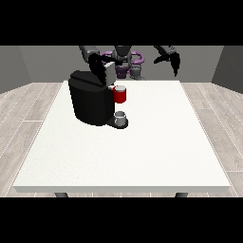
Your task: Insert the coffee pod into the coffee machine and close the lid
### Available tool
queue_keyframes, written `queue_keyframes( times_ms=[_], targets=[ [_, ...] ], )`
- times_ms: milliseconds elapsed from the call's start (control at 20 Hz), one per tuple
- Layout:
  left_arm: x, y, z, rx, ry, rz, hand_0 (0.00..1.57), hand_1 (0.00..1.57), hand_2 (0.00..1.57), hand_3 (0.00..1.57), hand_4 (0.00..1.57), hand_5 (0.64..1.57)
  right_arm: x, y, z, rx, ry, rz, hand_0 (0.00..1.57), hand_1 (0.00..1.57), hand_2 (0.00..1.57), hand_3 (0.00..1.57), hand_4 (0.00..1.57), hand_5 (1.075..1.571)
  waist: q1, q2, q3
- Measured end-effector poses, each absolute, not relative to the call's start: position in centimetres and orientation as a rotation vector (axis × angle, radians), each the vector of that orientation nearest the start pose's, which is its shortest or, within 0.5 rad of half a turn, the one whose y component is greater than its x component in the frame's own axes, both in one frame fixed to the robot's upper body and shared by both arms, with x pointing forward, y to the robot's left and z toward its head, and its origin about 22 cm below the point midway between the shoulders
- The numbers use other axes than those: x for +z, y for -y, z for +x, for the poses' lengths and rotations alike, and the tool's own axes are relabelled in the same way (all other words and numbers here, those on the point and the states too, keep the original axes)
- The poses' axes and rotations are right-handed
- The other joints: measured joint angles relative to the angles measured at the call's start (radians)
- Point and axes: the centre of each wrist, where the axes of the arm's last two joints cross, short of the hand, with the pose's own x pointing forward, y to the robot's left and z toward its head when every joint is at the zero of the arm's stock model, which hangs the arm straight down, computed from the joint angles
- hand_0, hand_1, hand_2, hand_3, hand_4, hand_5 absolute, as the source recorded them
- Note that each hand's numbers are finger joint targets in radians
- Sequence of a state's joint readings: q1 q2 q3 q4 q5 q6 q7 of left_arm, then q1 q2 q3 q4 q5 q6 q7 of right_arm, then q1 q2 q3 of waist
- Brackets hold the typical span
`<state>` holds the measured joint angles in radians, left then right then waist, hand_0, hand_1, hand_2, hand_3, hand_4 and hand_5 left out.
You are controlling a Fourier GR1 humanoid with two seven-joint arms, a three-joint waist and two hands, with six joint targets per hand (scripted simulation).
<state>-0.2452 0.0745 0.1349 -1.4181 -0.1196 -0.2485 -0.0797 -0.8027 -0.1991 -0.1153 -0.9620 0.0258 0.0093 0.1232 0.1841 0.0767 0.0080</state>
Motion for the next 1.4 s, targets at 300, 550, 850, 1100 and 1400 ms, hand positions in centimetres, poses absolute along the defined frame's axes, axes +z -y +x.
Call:
queue_keyframes(
  times_ms=[300,550,850,1100,1400],
  targets=[
    [3.3,-25.0,30.4,-0.336,1.706,-0.038,0.00,0.00,0.00,0.00,0.38,1.571,12.8,20.9,41.8,0.236,1.599,-0.147,0.00,0.00,0.00,0.00,0.00,1.571,0.018,0.014,0.0058],
    [3.9,-24.3,31.1,-0.362,1.723,-0.062,0.00,0.00,0.00,0.00,0.36,1.571,14.9,21.1,42.1,0.272,1.603,-0.249,0.00,0.00,0.00,0.00,0.22,1.571,0.046,0.040,0.0104],
    [4.4,-23.1,31.6,-0.394,1.761,-0.100,0.00,0.00,0.00,0.00,0.44,1.571,17.8,22.3,42.2,0.268,1.576,-0.356,0.00,0.00,0.00,0.00,0.10,1.571,0.101,0.073,0.0180],
    [5.7,-22.3,32.3,-0.432,1.797,-0.127,0.00,0.00,0.00,0.00,0.42,1.571,20.3,23.7,41.7,0.232,1.551,-0.412,0.00,0.00,0.00,0.00,0.00,1.571,0.148,0.104,0.0251],
    [6.7,-20.9,33.0,-0.483,1.834,-0.177,0.00,0.00,0.00,0.00,0.37,1.571,24.1,25.5,41.1,0.226,1.576,-0.530,0.00,0.00,0.00,0.00,0.00,1.571,0.220,0.158,0.0331]
  ],
)
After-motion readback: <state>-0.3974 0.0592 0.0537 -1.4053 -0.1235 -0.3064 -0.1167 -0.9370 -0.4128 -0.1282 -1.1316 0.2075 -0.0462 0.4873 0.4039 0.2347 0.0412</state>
